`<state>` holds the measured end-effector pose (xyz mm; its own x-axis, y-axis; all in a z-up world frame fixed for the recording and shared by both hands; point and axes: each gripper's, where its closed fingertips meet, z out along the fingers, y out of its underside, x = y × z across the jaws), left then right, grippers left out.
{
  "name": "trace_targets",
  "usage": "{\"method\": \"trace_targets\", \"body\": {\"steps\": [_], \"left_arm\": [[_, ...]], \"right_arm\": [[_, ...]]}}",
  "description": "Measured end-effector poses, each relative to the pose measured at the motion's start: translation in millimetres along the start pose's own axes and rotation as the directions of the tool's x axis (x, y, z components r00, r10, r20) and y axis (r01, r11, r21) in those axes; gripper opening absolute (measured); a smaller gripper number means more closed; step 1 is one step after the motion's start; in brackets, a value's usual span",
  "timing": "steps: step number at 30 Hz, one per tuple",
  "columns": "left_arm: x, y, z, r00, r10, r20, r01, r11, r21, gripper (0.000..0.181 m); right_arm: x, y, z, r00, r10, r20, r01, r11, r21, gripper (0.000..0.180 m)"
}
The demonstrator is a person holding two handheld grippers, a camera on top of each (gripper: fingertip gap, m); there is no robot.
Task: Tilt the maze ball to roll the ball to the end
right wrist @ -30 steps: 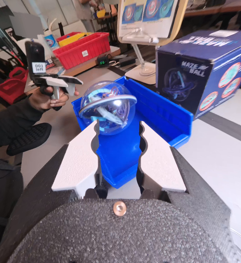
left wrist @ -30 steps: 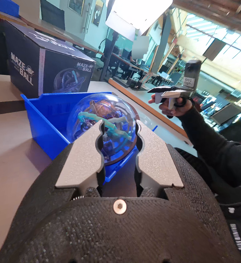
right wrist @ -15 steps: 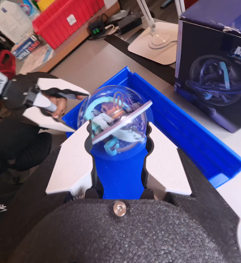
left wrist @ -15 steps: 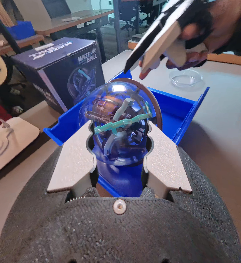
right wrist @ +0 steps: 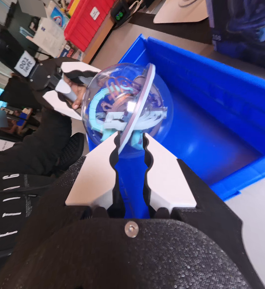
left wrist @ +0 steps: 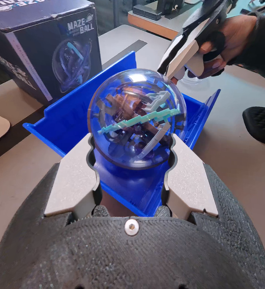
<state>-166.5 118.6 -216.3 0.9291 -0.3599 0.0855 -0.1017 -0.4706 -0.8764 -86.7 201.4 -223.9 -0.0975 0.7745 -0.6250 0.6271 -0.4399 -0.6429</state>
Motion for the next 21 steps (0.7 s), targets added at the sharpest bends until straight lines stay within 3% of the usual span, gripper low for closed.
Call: {"method": "trace_targets", "body": {"steps": [4,8,12,21], "left_arm": [[8,-1,7,0.999,0.050,-0.014,-0.051,0.999,-0.019,0.096],[10,-3,7,0.996,0.083,-0.017,-0.083,0.997,-0.001,0.094],[19,-30,-2,0.996,0.075,-0.056,-0.065,0.985,0.163,0.071],[16,-35,-8,0.997,0.011,-0.077,0.003,0.982,0.187,0.083]], "right_arm": [[-7,2,1,0.999,-0.025,0.045,0.025,1.000,0.016,0.010],[-10,4,-2,0.996,-0.062,0.058,0.059,0.997,0.055,0.009],[-26,1,-4,0.991,-0.104,0.079,0.092,0.986,0.139,0.008],[-30,-17,-16,0.986,-0.167,0.000,0.161,0.955,0.249,0.007]]}}
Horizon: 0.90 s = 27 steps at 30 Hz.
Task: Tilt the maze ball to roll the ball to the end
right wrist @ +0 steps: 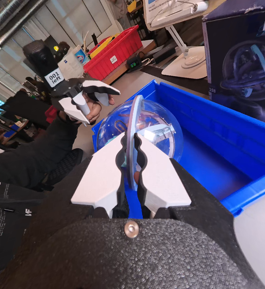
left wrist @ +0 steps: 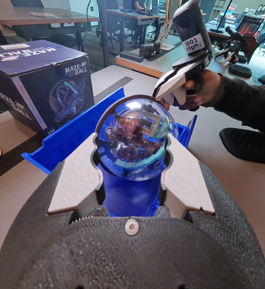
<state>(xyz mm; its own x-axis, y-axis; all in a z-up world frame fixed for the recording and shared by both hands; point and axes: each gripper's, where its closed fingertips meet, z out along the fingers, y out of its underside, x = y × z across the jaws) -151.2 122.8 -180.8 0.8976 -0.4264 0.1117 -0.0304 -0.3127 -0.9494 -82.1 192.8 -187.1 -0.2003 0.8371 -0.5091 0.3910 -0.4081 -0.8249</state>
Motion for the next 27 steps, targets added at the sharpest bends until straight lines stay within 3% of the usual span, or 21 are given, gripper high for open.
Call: {"method": "trace_targets", "body": {"steps": [9,12,16,19,22,24,27], "left_arm": [[-5,9,-5,0.988,-0.135,-0.078,0.136,0.991,0.017,0.090],[-2,7,-10,0.983,-0.149,-0.111,0.155,0.987,0.042,0.094],[8,-14,-29,0.941,-0.214,-0.264,0.263,0.950,0.168,0.100],[15,-32,-42,0.878,-0.274,-0.391,0.384,0.893,0.236,0.087],[54,-54,-46,0.813,-0.229,-0.535,0.416,0.872,0.258,0.067],[73,-71,-47,0.824,-0.167,-0.541,0.379,0.873,0.308,0.053],[73,-73,-37,0.897,-0.141,-0.419,0.285,0.909,0.304,0.028]], "right_arm": [[-24,-35,1,0.980,-0.192,-0.053,0.190,0.981,-0.039,0.006],[-48,-63,-9,0.974,-0.225,-0.022,0.225,0.973,0.051,0.006],[-84,-106,-40,0.971,-0.236,0.036,0.218,0.939,0.265,0.006],[-107,-129,-68,0.969,-0.215,0.124,0.139,0.885,0.445,0.006],[-116,-134,-86,0.959,-0.189,0.213,0.035,0.821,0.570,0.006],[-115,-127,-87,0.949,-0.164,0.269,-0.028,0.807,0.590,0.006],[-106,-122,-93,0.939,-0.113,0.325,-0.116,0.785,0.608,0.007]]}}
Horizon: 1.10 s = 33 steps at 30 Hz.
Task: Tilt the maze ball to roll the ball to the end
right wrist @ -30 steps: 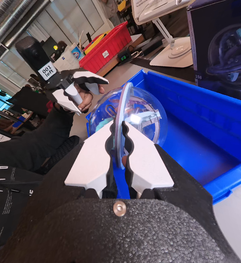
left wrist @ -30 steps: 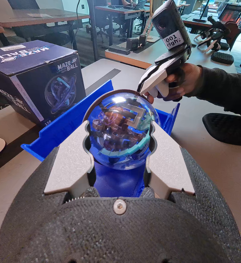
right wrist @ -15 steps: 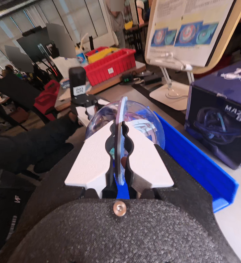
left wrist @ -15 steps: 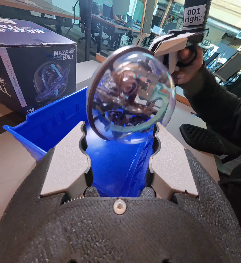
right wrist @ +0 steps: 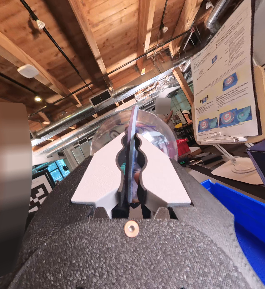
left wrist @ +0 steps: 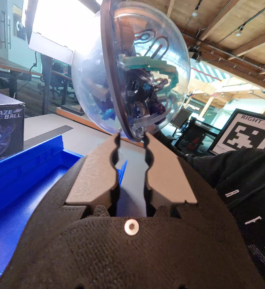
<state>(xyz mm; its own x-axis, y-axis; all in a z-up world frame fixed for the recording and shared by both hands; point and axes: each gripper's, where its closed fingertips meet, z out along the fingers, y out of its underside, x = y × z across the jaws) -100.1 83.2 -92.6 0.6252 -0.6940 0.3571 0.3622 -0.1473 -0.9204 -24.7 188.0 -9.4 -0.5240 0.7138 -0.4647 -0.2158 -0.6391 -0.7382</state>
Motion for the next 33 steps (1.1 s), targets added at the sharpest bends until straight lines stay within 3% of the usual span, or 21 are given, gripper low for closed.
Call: {"method": "trace_targets", "body": {"steps": [1,9,17,24,33], "left_arm": [[2,0,1,1.000,0.016,0.003,-0.016,1.000,-0.006,0.010],[5,-35,6,1.000,0.002,0.019,-0.004,0.995,0.103,0.009],[6,-64,12,0.982,0.172,0.079,-0.180,0.977,0.112,0.010],[5,-60,8,0.908,0.379,0.180,-0.392,0.919,0.040,0.010],[11,-66,-2,0.900,0.391,0.195,-0.410,0.910,0.067,0.010]], "right_arm": [[3,-1,-2,1.000,0.009,-0.010,-0.009,1.000,-0.002,0.007],[-2,-14,-7,1.000,-0.011,-0.019,0.011,1.000,0.013,0.006],[-4,-13,-19,0.978,-0.196,-0.065,0.191,0.978,-0.078,0.006],[-11,-5,-20,0.943,-0.332,-0.013,0.329,0.937,-0.117,0.006],[-16,7,-19,0.875,-0.484,0.009,0.480,0.863,-0.157,0.006]]}}
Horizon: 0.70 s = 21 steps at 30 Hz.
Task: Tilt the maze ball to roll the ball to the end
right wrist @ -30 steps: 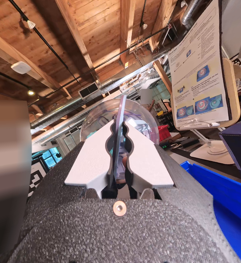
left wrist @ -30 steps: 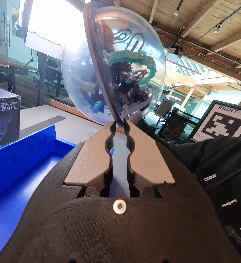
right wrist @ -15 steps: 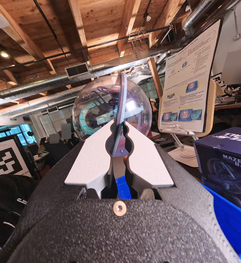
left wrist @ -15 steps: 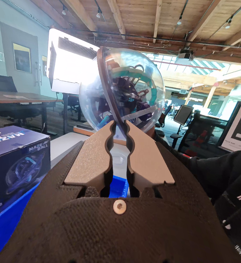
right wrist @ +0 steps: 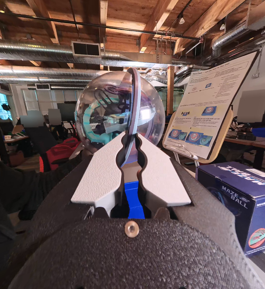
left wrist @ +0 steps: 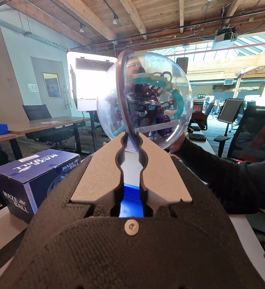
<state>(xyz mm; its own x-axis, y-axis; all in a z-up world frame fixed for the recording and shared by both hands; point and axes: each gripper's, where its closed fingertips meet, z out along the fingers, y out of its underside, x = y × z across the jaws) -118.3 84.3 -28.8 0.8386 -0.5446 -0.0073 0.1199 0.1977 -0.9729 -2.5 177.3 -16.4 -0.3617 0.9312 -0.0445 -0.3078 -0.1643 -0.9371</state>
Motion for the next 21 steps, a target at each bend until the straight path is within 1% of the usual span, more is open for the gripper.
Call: {"method": "trace_targets", "body": {"steps": [7,10,14,18,21], "left_arm": [[4,-13,-6,1.000,0.030,-0.004,-0.030,0.998,0.054,0.008],[7,-14,-7,0.998,0.061,-0.002,-0.061,0.997,0.047,0.008],[14,-21,-7,0.996,0.092,-0.004,-0.092,0.993,0.075,0.008],[20,-25,-8,0.988,0.156,-0.002,-0.155,0.983,0.096,0.007],[23,-29,-8,0.985,0.170,-0.004,-0.168,0.980,0.109,0.007]], "right_arm": [[-5,9,2,0.989,-0.148,-0.004,0.148,0.988,-0.046,0.007],[-7,5,2,0.988,-0.154,-0.007,0.153,0.988,-0.014,0.007],[-8,4,2,0.984,-0.175,-0.011,0.175,0.984,-0.007,0.007],[-11,-2,2,0.978,-0.206,-0.020,0.206,0.978,0.020,0.007],[-13,-4,3,0.971,-0.236,-0.034,0.237,0.971,0.025,0.007]]}}
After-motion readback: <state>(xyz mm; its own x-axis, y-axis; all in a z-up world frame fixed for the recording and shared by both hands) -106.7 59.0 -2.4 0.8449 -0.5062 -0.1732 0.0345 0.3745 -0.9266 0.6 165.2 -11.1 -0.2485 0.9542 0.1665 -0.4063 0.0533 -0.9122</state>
